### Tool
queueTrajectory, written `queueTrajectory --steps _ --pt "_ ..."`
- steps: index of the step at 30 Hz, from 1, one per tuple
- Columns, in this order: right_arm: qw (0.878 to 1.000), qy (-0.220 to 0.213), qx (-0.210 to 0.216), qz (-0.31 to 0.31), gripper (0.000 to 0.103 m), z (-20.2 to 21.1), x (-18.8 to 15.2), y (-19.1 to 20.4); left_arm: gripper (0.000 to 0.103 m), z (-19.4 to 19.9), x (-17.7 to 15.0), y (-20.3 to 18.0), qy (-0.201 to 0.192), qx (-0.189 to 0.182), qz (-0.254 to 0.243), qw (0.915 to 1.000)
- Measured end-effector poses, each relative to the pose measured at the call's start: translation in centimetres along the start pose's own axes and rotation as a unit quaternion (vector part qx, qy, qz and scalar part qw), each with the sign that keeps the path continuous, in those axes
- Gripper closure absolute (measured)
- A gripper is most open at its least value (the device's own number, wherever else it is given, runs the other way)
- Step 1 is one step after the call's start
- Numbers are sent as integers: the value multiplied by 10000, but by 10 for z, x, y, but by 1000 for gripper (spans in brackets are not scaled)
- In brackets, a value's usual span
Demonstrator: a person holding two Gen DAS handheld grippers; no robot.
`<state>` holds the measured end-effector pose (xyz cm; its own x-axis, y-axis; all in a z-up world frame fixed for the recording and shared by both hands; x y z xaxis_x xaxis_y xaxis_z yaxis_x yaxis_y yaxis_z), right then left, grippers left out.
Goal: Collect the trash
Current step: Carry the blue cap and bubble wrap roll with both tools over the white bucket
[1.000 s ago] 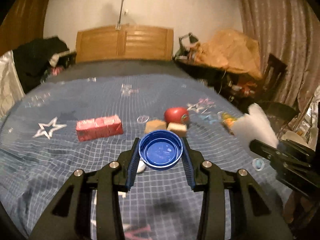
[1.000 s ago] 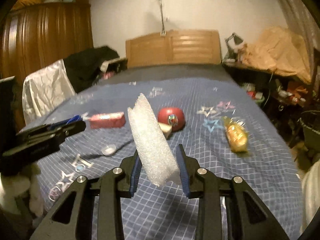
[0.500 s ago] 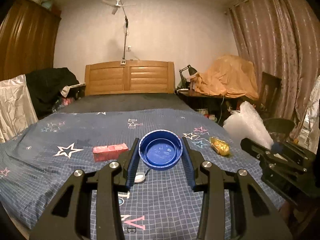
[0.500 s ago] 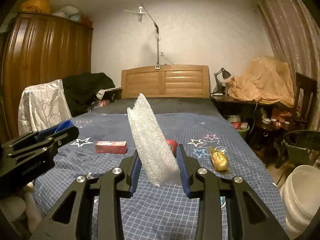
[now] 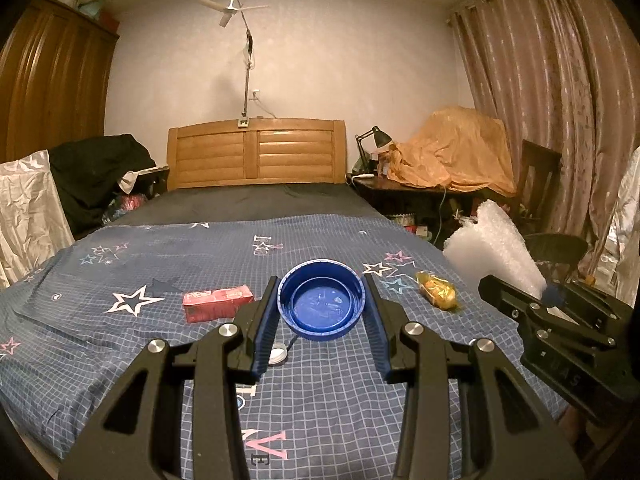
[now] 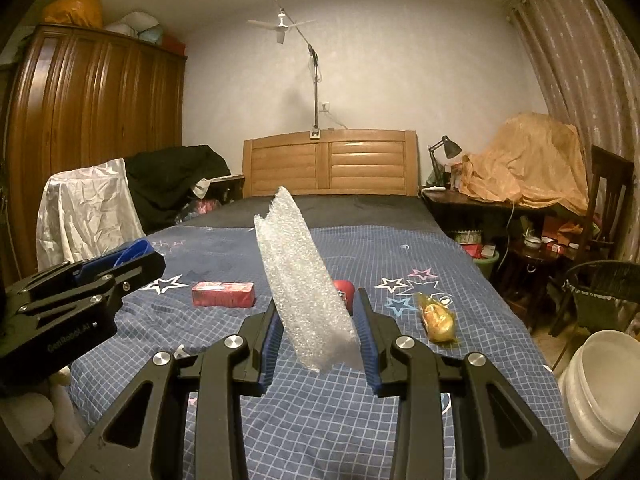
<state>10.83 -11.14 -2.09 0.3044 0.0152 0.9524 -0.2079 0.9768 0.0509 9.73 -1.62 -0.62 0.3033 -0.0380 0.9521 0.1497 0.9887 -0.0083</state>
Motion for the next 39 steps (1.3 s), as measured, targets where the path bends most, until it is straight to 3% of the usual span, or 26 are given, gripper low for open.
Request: queueTrajectory --steps 7,15,23,30,39 --pt "10000 10 -26 26 67 -7 0 -1 65 -10 1 -5 125 -62 -40 9999" --pt "9992 238 -328 -45 67 -22 0 -48 65 -54 0 -32 544 -330 -206 9978" --pt "9956 460 -797 -193 67 -21 11 -140 65 -86 5 -87 780 -699 -449 9935" --pt "9895 604 -1282 -293 67 1 17 -228 65 -107 6 -150 914 -1126 -723 9868" --pt "9755 873 -1905 -666 67 48 0 -352 65 -128 8 -242 1065 -1709 -1065 9737"
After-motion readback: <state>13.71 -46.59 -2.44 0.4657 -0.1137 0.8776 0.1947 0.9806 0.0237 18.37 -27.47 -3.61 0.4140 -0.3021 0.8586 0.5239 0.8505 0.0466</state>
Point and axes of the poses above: each gripper's, at about its wrist camera, not at the fingertips, and z roughly against the way its jaws point, y to its left, x to its top, the point moved 7 cm from there along -z, roughly the way its jaws point
